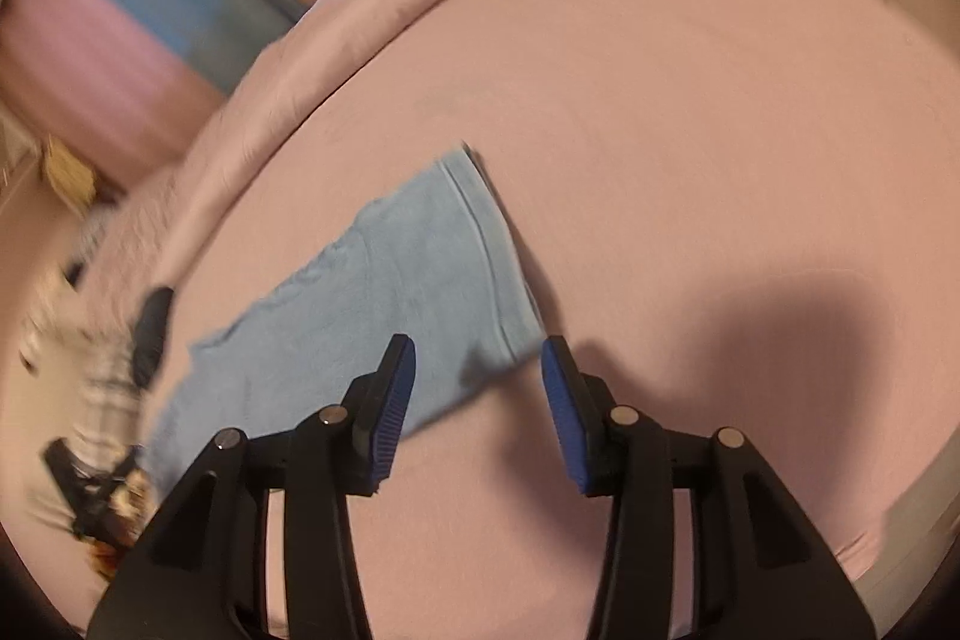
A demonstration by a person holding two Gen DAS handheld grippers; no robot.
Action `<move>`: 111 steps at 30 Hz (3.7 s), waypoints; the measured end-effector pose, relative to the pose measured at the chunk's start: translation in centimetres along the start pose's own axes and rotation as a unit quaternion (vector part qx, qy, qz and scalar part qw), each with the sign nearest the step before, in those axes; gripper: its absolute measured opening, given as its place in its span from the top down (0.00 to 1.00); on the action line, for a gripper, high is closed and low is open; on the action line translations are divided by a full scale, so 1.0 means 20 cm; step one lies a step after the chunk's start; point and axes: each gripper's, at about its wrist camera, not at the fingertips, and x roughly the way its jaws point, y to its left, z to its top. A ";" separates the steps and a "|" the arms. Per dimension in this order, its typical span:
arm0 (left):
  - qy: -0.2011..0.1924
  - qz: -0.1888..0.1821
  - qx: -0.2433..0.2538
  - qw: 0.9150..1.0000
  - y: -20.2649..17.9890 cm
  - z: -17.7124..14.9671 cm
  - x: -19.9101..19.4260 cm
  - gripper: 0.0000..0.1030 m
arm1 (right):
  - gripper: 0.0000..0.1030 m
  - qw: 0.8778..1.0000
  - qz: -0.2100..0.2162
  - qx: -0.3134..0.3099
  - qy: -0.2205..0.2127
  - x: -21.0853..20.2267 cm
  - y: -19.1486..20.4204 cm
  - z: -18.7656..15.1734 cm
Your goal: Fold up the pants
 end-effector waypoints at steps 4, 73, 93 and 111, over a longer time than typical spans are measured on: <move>0.011 -0.045 -0.006 0.999 -0.13 0.12 0.23 0.20 | 0.56 0.998 0.037 0.040 0.007 0.01 -0.02 -0.09; 0.044 -0.294 -0.302 0.906 -0.06 0.15 0.52 0.97 | 0.90 0.876 -0.087 -0.474 -0.023 0.28 1.08 -0.48; 0.017 -0.152 -0.275 0.949 0.23 0.02 0.45 0.87 | 0.80 0.815 -0.010 -0.579 0.026 0.54 1.32 -0.78; -0.011 0.068 -0.011 0.998 -0.23 0.10 0.19 0.26 | 0.54 0.925 0.016 -0.380 0.009 0.29 0.98 0.11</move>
